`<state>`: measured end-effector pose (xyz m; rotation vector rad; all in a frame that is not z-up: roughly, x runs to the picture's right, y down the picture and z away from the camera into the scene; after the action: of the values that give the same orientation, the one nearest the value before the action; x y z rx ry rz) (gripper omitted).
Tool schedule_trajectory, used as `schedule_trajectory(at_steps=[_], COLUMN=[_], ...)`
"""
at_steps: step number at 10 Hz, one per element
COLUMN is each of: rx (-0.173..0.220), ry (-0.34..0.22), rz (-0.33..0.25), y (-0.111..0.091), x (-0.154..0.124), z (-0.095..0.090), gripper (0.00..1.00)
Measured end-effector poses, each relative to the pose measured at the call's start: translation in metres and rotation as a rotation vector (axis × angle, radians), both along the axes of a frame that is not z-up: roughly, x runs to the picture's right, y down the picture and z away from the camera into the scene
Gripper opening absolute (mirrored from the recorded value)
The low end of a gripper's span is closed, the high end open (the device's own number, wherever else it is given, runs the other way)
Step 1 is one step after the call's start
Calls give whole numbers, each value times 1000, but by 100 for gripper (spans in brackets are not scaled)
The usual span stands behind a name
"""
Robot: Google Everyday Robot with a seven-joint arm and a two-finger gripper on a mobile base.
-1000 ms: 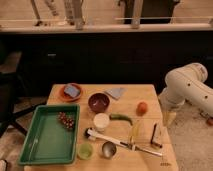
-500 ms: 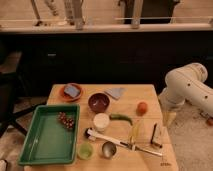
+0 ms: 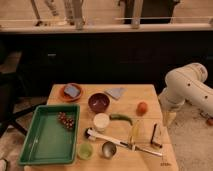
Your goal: Place banana in plastic cup
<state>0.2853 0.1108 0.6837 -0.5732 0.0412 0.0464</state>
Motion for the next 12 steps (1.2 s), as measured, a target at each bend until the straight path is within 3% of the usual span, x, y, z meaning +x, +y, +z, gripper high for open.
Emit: schedule_trajectory(at_steps=[8, 10, 12], rx=[0, -49, -114], ry=[-9, -96, -265], rz=[-4, -68, -232], y=[0, 1, 3], x=[0, -8, -21], z=[0, 2, 5], gripper=[80, 80, 80])
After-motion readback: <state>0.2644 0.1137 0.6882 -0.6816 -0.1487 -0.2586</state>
